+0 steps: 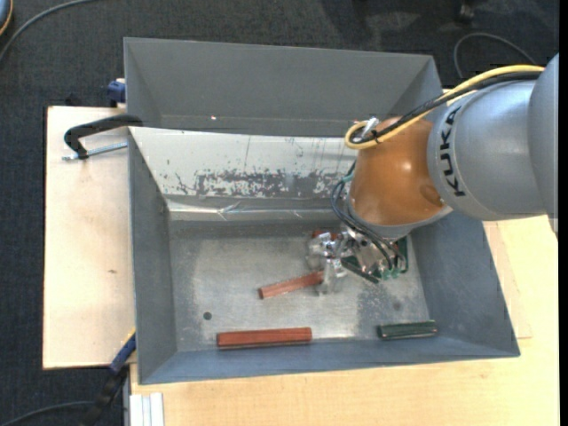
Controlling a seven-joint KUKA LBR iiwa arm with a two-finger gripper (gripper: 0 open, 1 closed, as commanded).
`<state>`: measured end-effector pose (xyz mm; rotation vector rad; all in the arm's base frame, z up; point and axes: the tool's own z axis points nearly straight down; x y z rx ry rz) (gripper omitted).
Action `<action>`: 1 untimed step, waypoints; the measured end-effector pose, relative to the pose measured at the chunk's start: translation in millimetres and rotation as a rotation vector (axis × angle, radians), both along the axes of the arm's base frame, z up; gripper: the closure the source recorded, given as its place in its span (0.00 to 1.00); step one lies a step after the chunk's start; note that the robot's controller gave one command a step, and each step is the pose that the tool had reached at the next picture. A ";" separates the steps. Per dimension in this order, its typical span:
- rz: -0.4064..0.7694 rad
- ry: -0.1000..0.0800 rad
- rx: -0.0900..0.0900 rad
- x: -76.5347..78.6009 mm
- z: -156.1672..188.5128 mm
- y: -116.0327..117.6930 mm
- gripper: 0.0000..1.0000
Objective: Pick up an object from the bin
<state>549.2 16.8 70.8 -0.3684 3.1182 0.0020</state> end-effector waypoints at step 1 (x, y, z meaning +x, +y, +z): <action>0.029 -0.011 0.006 -22.9 103.7 108.0 1.00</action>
Offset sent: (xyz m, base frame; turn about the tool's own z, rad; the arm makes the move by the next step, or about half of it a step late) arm -0.0242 0.1007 0.0979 -0.0195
